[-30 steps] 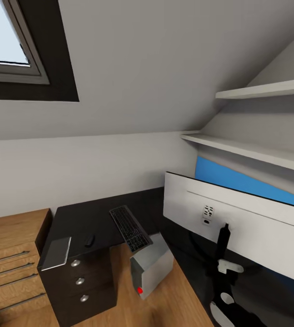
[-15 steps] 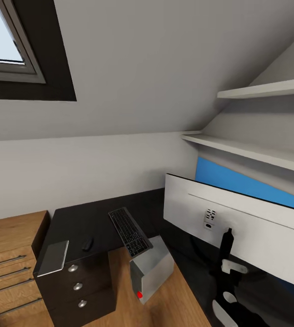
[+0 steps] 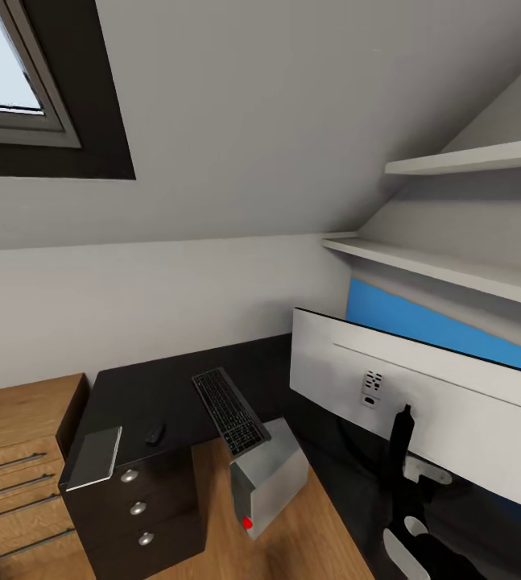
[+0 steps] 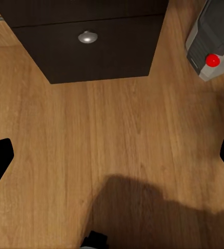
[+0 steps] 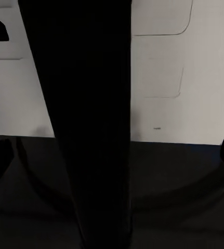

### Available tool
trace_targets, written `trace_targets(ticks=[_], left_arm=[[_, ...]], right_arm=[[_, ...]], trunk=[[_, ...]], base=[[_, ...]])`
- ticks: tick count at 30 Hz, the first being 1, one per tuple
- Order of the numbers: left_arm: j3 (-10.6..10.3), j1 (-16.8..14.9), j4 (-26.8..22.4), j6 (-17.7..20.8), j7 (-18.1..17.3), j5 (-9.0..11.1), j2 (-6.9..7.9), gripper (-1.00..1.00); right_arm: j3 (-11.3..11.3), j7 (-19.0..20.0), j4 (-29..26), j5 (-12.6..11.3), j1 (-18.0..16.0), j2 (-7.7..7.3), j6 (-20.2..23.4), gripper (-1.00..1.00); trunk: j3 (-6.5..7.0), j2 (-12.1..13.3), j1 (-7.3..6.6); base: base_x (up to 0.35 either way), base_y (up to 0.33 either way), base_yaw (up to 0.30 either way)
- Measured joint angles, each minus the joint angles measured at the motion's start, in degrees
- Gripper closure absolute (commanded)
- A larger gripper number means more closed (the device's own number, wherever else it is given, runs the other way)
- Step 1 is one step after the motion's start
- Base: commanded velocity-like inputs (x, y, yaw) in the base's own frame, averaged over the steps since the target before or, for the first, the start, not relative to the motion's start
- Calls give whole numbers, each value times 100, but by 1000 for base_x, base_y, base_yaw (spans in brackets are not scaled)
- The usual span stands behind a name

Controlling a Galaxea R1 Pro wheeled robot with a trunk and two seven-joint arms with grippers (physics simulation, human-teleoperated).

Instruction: In the bedroom, organize the workspace by keeping the computer under the desk, ensuring the monitor is on the desk, placing the keyboard on the desk next to the monitor, placing the mouse on the desk next to the keyboard, moving the folder from the swivel chair onto the desk next to the mouse, stacking the notebook on top of the folder with the pen on top of the notebook, and positioning the swivel chair next to the desk.

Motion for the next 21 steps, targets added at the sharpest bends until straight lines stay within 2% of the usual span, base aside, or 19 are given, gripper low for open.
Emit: trace_targets(ticks=[9,21], left_arm=[[-6,0,2,3,-5,0,0,-100],[-9,0,0,1,-6,0,0,-100]], right_arm=[[16,-46,-502,15,1,-115,231,-100],[22,-83,-749,30,1,-130,705,-100]], trunk=[[0,0,0],[0,-1,-1]], base=[[0,0,0],[25,0,0]])
